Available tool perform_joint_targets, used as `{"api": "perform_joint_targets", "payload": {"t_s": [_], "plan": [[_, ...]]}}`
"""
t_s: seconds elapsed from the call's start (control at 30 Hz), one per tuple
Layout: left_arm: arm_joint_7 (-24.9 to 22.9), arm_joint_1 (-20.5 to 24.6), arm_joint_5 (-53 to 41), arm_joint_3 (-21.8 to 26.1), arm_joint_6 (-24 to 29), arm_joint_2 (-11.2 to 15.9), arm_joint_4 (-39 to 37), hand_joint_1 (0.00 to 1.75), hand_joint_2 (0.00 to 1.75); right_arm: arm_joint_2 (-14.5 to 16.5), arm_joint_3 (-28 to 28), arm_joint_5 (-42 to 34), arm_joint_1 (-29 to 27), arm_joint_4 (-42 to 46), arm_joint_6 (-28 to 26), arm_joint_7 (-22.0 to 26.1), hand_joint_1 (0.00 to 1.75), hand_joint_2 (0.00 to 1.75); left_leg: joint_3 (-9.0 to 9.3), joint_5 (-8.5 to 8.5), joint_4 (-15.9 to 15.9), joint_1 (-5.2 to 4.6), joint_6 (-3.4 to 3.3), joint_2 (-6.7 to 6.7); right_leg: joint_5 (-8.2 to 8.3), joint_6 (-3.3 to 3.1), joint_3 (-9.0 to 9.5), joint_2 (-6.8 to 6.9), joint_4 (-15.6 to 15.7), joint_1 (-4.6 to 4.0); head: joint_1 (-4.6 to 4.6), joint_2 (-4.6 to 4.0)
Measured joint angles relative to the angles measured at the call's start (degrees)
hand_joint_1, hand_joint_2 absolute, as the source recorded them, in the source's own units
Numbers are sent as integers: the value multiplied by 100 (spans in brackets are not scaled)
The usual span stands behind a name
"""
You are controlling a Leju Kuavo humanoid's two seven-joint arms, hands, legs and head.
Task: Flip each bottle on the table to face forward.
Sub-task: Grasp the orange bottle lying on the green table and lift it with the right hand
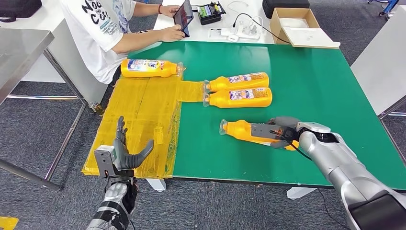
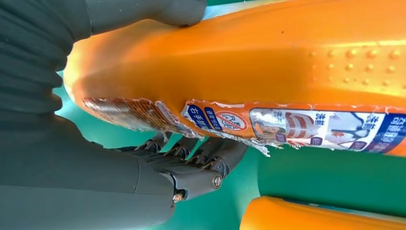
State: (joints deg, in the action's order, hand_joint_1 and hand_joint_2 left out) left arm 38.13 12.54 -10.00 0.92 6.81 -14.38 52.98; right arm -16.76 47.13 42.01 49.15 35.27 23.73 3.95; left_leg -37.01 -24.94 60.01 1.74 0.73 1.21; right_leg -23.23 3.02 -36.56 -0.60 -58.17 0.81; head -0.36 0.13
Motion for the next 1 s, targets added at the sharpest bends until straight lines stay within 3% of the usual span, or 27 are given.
{"api": "perform_joint_targets", "payload": {"t_s": [0.33, 0.57, 0.63, 0.8, 1.0], "plan": [[3, 48, 40, -6, 6, -18, -64, 0, 175, -87, 420, -469, 41, -39, -99, 56, 175, 175, 3, 0, 0, 0, 0, -1, 0, 0, 0, -1, 0, 0, 0, 0], [3, 56, 40, -7, 16, -26, -94, 0, 175, -118, 483, -772, -172, 55, -876, 68, 175, 175, 7, 0, 0, 0, 0, -2, 1, 0, 1, -1, 0, 0, 0, 0], [3, 49, 40, -8, 19, -28, -86, 0, 175, -110, 417, -915, -329, 168, -1328, 103, 175, 175, 7, 0, 0, 1, 0, 0, 0, 0, 4, 0, 0, -1, 2, 0], [-31, -98, 33, -22, 61, -39, 184, 0, 175, 140, -558, -894, -1369, 1283, -3265, 458, 175, 175, 0, -2, -2, 3, 1, 2, -1, -1, 0, 1, -2, -4, -1, 0], [-159, -306, 189, -179, 22, -54, 619, 0, 175, 793, -2172, -719, -2597, 3244, -4609, 1395, 175, 175, -16, -3, -8, 4, 3, 18, -11, -7, -14, 18, -2, -3, -1, 0]]}}
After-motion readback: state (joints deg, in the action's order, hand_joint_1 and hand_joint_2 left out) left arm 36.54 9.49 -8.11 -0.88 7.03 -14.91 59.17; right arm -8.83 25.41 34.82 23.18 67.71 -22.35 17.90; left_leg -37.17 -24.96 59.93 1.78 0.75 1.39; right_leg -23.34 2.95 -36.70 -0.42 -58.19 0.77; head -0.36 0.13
